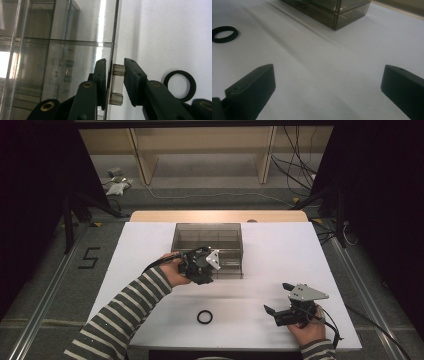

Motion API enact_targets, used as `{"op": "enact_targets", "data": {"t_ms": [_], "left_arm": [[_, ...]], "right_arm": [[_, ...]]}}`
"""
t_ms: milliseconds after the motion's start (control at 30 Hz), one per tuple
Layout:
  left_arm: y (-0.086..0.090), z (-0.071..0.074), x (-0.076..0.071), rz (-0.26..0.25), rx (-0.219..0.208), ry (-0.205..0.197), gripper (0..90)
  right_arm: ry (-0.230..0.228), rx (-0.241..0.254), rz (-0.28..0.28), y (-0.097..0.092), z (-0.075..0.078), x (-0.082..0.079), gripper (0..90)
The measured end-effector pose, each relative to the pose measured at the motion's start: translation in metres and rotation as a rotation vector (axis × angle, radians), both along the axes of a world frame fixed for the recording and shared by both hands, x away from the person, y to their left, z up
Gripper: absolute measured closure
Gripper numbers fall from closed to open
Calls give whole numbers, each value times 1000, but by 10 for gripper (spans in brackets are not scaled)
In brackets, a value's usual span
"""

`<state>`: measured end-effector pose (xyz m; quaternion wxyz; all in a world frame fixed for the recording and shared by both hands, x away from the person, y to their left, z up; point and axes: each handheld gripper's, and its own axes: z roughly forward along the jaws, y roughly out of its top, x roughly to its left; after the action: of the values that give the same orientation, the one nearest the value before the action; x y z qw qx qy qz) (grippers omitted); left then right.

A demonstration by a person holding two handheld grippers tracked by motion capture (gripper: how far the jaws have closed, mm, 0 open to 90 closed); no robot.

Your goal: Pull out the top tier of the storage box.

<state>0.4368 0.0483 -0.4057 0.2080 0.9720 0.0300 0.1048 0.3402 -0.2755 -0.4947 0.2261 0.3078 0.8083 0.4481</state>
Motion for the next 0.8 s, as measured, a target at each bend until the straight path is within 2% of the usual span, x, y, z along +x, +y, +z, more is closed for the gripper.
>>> {"op": "enact_targets", "data": {"t_ms": [167, 367, 533, 800], "left_arm": [[0, -1, 0, -6, 0, 6, 722], [6, 7, -2, -17, -67, 25, 639], [8, 13, -4, -13, -88, 21, 590], [13, 25, -9, 18, -171, 26, 491]], "right_arm": [[-2, 0, 0, 0, 0, 0, 6], [-3, -1, 0, 0, 0, 0, 6], [-3, -3, -1, 0, 0, 0, 6], [-3, -5, -1, 1, 0, 0, 6]]}}
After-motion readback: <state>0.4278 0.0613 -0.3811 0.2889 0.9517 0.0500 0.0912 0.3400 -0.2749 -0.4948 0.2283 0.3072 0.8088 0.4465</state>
